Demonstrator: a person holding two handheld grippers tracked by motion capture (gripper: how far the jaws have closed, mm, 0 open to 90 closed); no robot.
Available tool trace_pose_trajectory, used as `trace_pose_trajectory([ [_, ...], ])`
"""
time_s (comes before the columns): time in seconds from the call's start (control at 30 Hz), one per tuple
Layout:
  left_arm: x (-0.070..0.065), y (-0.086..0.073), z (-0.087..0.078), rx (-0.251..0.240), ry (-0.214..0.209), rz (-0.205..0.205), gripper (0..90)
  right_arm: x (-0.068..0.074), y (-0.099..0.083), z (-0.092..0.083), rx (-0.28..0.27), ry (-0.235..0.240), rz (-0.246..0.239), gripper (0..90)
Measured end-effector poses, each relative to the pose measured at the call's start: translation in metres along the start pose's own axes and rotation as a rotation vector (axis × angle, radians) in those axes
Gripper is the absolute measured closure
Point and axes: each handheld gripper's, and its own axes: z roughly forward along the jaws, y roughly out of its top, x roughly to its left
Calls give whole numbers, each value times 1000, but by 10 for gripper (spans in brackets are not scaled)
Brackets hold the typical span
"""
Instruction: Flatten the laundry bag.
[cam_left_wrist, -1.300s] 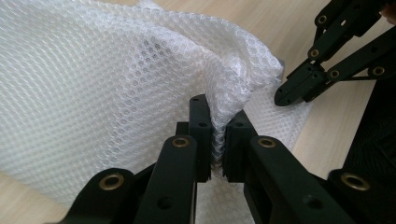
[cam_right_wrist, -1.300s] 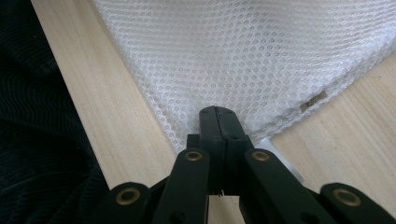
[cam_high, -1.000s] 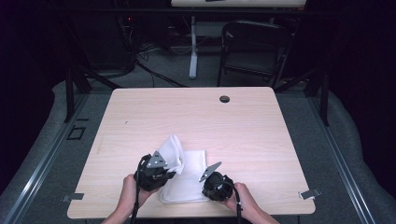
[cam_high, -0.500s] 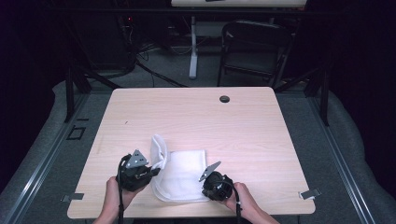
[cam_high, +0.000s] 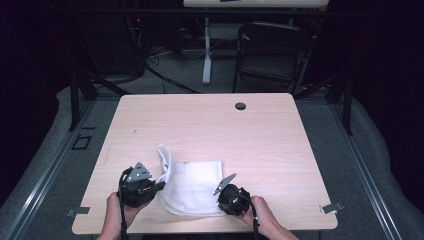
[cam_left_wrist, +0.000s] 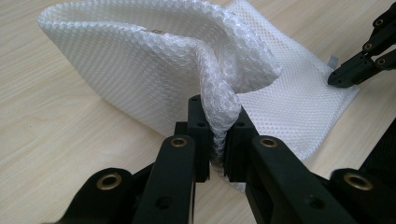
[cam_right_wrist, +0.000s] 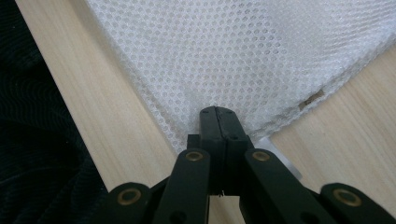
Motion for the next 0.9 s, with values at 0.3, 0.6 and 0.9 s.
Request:
trace_pose_trajectory([
  [0.3,4,-2,2,25,-8,-8,827,-2,-1,-2,21,-22,10,900],
  [0.6,3,-4,8,62,-9,-16,817,-7,-8,-7,41,-37,33,900],
  [0.9,5,-9,13,131,-19,-33,820,-12,-12,-9,46,-41,47,900],
])
